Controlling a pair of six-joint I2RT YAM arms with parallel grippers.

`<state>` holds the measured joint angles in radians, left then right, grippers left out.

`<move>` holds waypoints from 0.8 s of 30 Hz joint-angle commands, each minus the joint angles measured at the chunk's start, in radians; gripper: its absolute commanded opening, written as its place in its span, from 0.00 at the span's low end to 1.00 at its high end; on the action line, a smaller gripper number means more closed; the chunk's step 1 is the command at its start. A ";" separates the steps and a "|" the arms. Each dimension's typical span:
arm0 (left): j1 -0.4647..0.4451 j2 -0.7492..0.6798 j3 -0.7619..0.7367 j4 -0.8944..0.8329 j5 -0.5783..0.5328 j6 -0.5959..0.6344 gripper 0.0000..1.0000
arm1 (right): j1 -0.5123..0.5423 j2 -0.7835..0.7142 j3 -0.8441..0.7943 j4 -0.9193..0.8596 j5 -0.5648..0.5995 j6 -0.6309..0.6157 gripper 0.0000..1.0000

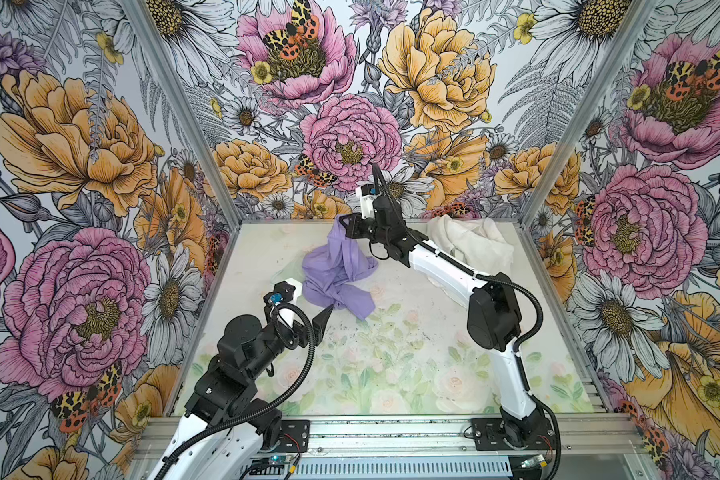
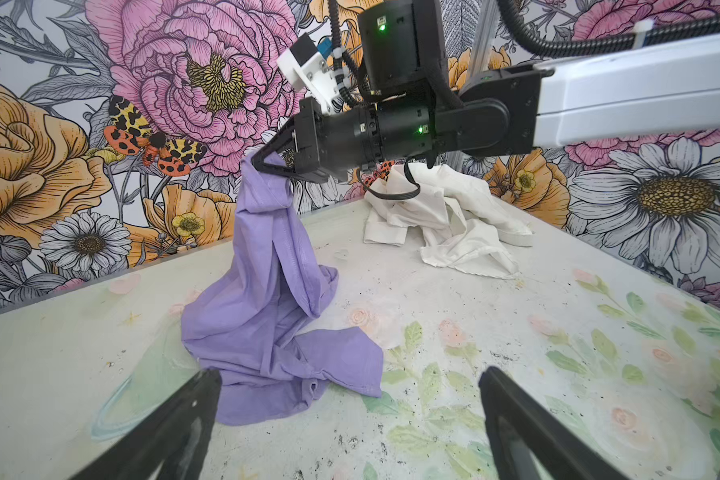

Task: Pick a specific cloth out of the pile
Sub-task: 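Carry the hanging purple shirt with the right gripper toward the left gripper, then lower the purple shirt onto the table with the right gripper and release it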

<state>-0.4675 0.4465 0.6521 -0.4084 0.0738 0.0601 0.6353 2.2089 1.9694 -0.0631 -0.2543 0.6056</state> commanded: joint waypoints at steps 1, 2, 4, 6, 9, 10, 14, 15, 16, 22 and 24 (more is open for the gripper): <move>-0.007 -0.012 -0.012 -0.003 -0.022 0.018 0.99 | -0.002 0.022 -0.062 0.021 0.011 0.041 0.00; -0.007 -0.012 -0.012 -0.004 -0.022 0.017 0.99 | -0.001 0.020 -0.085 0.021 0.005 0.051 0.00; -0.005 -0.012 -0.012 -0.004 -0.023 0.017 0.99 | 0.000 0.018 -0.131 0.022 -0.010 0.071 0.00; -0.005 -0.012 -0.012 -0.004 -0.024 0.018 0.99 | 0.006 0.017 -0.166 0.021 -0.027 0.085 0.00; -0.004 -0.012 -0.013 -0.004 -0.025 0.020 0.99 | 0.021 0.020 -0.211 0.021 -0.054 0.096 0.00; -0.003 -0.014 -0.012 -0.004 -0.025 0.018 0.99 | 0.028 0.021 -0.226 0.020 -0.060 0.098 0.00; -0.002 -0.015 -0.012 -0.004 -0.026 0.020 0.99 | 0.048 0.031 -0.266 0.003 -0.074 0.103 0.00; 0.000 -0.016 -0.013 -0.004 -0.027 0.019 0.99 | 0.052 0.034 -0.275 -0.002 -0.072 0.106 0.01; 0.000 -0.017 -0.012 -0.004 -0.027 0.019 0.99 | 0.058 0.038 -0.281 -0.008 -0.069 0.105 0.01; 0.003 -0.018 -0.012 -0.003 -0.026 0.019 0.99 | 0.091 0.089 -0.264 -0.063 -0.048 0.105 0.03; 0.004 -0.019 -0.012 -0.004 -0.027 0.019 0.99 | 0.104 0.105 -0.250 -0.085 -0.035 0.097 0.04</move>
<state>-0.4671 0.4389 0.6502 -0.4084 0.0666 0.0605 0.7254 2.2810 1.6932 -0.1036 -0.3077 0.6998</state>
